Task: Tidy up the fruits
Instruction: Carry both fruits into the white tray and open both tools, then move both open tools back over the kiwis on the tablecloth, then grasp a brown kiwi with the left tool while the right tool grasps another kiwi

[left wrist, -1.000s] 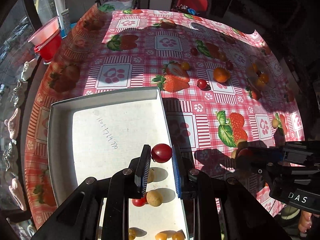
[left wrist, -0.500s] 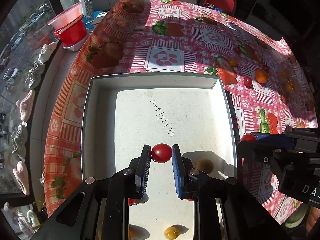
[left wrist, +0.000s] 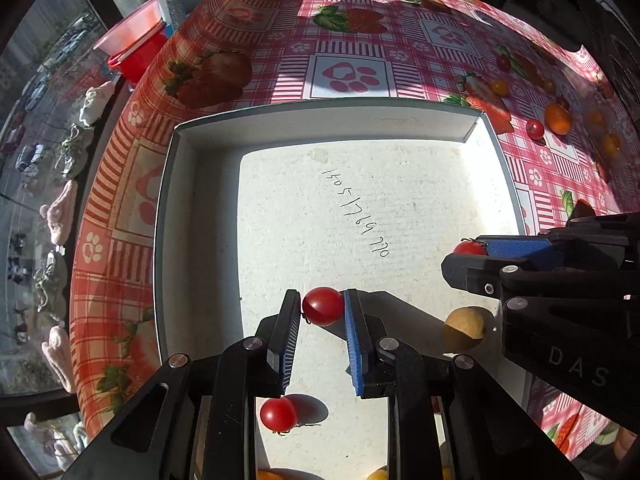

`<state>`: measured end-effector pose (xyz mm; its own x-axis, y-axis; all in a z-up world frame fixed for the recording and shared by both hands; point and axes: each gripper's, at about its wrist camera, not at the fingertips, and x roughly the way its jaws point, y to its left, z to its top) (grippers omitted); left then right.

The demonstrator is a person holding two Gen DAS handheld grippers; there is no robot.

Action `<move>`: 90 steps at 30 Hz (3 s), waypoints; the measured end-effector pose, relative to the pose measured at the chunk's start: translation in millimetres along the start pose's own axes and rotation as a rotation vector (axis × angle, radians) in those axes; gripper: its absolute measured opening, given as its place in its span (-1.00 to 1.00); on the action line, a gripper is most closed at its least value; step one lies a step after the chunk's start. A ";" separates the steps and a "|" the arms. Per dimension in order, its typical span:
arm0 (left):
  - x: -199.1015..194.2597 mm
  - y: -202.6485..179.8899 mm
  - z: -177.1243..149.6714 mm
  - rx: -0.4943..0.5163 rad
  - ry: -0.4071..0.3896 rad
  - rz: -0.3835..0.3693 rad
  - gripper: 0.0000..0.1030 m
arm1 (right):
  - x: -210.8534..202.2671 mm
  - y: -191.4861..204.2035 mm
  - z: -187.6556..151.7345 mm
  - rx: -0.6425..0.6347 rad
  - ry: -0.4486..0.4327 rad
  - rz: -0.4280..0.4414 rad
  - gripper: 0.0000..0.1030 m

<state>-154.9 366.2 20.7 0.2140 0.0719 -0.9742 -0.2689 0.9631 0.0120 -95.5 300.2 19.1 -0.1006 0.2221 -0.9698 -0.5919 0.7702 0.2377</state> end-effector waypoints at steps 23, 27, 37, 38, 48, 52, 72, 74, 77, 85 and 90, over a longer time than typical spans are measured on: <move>-20.3 -13.8 -10.4 0.035 -0.010 0.052 0.40 | -38.5 -1.6 -9.7 0.036 -0.084 0.014 0.63; -31.4 -30.3 -14.2 0.073 -0.026 0.039 0.40 | -56.7 -28.1 -30.2 0.108 -0.114 0.000 0.63; -64.3 -101.4 -10.6 0.244 -0.100 -0.053 0.40 | -69.3 -124.7 -118.5 0.342 -0.090 -0.152 0.63; -65.3 -111.0 -10.0 0.264 -0.101 -0.070 0.40 | -66.1 -132.7 -127.6 0.364 -0.075 -0.155 0.63; -45.5 -169.6 -13.2 0.364 -0.041 -0.091 0.40 | -47.6 -151.2 -155.7 0.414 -0.066 -0.129 0.61; -37.3 -168.5 -12.2 0.349 -0.015 -0.081 0.40 | -43.4 -150.0 -154.2 0.400 -0.081 -0.134 0.36; -4.9 -231.6 -10.5 0.404 0.046 -0.157 0.40 | -55.5 -197.1 -164.9 0.431 -0.113 -0.231 -0.23; -0.4 -238.9 -9.7 0.411 0.047 -0.144 0.40 | -56.0 -200.0 -166.1 0.432 -0.113 -0.236 -0.23; 8.7 -244.7 -7.3 0.408 0.053 -0.126 0.40 | -54.3 -207.8 -172.4 0.431 -0.116 -0.236 -0.23; 10.2 -257.0 -9.1 0.435 0.033 -0.121 -0.45 | -56.3 -212.7 -176.0 0.422 -0.118 -0.230 -0.23; 7.1 -246.9 -4.1 0.367 0.065 -0.177 -0.47 | -54.3 -213.7 -171.4 0.426 -0.116 -0.209 -0.38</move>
<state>-90.8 127.8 9.8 0.1644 -0.1083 -0.9804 0.1219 0.9886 -0.0887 -100.7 21.1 11.7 0.0897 0.0830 -0.9925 -0.2078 0.9762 0.0628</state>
